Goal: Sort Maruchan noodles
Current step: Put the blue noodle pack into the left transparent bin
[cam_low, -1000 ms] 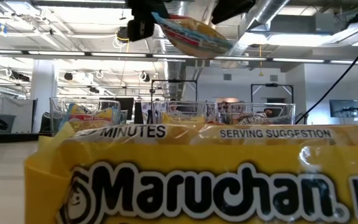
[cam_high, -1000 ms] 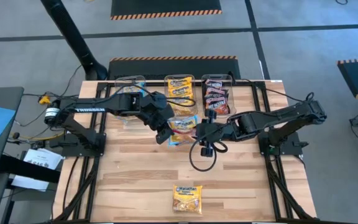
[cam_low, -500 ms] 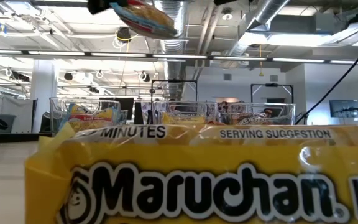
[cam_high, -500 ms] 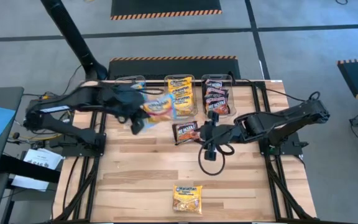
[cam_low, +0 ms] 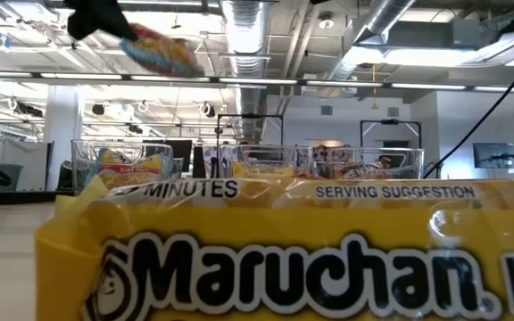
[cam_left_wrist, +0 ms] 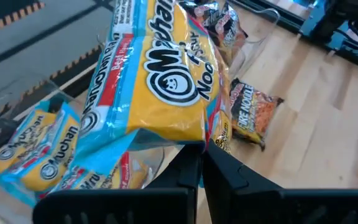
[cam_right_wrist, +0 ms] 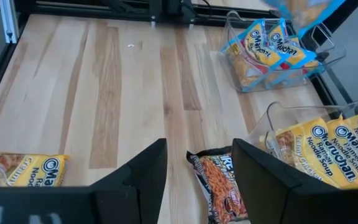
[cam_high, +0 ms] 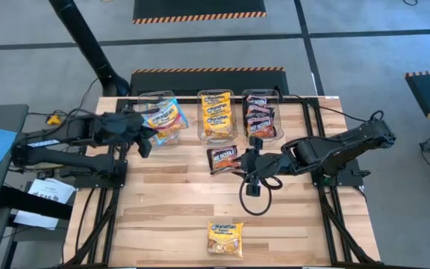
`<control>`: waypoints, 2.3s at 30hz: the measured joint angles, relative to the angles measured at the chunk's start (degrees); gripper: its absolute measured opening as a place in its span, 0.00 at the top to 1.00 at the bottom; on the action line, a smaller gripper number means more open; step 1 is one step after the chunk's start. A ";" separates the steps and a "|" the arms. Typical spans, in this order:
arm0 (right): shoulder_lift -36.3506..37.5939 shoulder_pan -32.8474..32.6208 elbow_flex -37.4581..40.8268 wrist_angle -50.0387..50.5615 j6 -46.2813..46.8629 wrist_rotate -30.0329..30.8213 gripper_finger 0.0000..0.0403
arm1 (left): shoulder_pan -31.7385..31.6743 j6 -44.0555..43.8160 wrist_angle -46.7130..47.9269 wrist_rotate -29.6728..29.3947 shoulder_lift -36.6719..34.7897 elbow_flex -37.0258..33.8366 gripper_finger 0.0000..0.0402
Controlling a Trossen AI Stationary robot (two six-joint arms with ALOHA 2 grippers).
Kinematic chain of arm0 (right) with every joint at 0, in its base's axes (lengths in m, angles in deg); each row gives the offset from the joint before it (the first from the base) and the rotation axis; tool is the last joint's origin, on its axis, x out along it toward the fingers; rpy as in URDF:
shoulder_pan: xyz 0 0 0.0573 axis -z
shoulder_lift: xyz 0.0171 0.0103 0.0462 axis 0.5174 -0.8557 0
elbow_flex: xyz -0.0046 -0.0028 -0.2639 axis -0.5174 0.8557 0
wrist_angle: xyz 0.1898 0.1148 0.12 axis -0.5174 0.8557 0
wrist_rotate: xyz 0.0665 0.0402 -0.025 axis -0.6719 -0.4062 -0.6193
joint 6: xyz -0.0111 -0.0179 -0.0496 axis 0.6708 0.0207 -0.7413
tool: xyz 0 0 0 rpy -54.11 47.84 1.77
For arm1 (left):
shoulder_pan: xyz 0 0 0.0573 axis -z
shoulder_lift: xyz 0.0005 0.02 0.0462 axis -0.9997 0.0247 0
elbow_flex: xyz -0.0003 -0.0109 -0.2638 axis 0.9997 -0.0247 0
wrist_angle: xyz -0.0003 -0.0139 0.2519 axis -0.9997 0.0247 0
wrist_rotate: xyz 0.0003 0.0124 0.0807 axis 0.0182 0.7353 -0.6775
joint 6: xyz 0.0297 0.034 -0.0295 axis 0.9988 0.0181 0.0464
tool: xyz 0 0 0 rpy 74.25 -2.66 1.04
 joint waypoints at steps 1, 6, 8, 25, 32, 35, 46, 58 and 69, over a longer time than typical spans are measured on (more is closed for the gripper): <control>0.00 0.00 0.00 0.00 0.00 0.00 0.50 | 0.00 0.44 -1.87 -0.40 -1.40 -2.41 1.00; -0.02 0.00 0.00 -0.04 0.04 0.00 0.50 | -0.53 4.70 -6.11 -2.56 -7.28 -11.10 1.00; -0.02 0.00 0.00 -0.18 0.13 0.00 0.50 | -1.18 7.66 -5.70 -3.10 -8.91 -13.42 1.00; -0.02 0.02 0.00 -0.11 1.66 -0.17 0.50 | -12.74 17.71 -3.59 -5.34 -11.98 -17.98 1.00; -0.02 0.02 0.00 -0.07 1.66 -0.15 0.50 | -16.92 12.38 -2.62 -1.44 -8.10 -17.96 1.00; -0.02 0.02 0.00 -0.09 1.62 -0.15 0.50 | -17.85 9.82 -2.70 -0.36 -5.22 -17.96 1.00; -0.02 0.02 0.00 0.19 1.03 -0.15 0.50 | -18.12 6.36 -2.36 -0.45 1.76 -17.96 1.00; -0.02 0.02 0.00 0.45 1.06 -0.16 0.50 | -18.12 5.08 -2.36 0.74 7.28 -17.89 0.91; -0.02 0.00 0.00 0.43 1.09 -0.17 0.50 | -18.10 2.23 -0.25 7.19 8.49 -16.24 0.68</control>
